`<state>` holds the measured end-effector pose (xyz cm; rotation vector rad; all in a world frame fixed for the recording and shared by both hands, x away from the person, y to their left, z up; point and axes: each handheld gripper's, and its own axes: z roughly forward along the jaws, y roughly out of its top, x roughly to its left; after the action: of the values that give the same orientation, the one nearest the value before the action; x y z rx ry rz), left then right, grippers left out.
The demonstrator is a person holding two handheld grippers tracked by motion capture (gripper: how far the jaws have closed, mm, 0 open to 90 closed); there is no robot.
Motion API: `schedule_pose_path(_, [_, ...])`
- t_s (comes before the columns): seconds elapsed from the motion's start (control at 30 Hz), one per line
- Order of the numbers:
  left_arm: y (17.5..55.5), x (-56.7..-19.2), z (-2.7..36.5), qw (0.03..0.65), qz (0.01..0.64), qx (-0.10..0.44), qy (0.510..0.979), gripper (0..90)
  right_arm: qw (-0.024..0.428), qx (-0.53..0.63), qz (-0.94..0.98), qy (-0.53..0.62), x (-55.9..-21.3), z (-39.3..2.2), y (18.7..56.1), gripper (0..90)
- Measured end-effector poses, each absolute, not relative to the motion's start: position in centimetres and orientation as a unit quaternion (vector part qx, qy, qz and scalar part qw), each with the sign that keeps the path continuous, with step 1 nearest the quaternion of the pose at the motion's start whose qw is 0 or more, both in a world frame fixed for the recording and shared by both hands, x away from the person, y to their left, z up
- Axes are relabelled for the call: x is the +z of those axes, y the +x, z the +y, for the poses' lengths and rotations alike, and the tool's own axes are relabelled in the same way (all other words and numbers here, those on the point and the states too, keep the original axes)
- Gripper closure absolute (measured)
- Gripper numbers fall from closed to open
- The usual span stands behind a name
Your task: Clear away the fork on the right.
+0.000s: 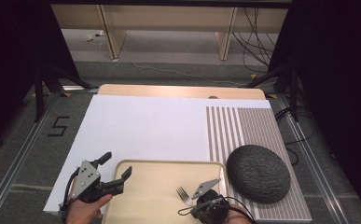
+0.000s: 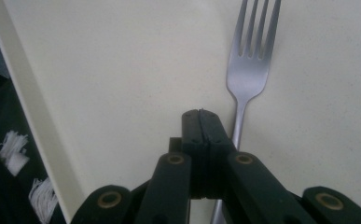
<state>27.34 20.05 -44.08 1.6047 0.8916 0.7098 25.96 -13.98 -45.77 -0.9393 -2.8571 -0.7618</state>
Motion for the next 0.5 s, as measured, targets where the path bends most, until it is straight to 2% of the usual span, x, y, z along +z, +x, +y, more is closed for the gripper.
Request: schedule_pose_path(0.5, [27.38,-44.1,20.11,0.559,0.378,0.299,0.675,17.0,-0.005,-0.216,-0.926,-0.309,-46.31,-13.68,25.99,90.0])
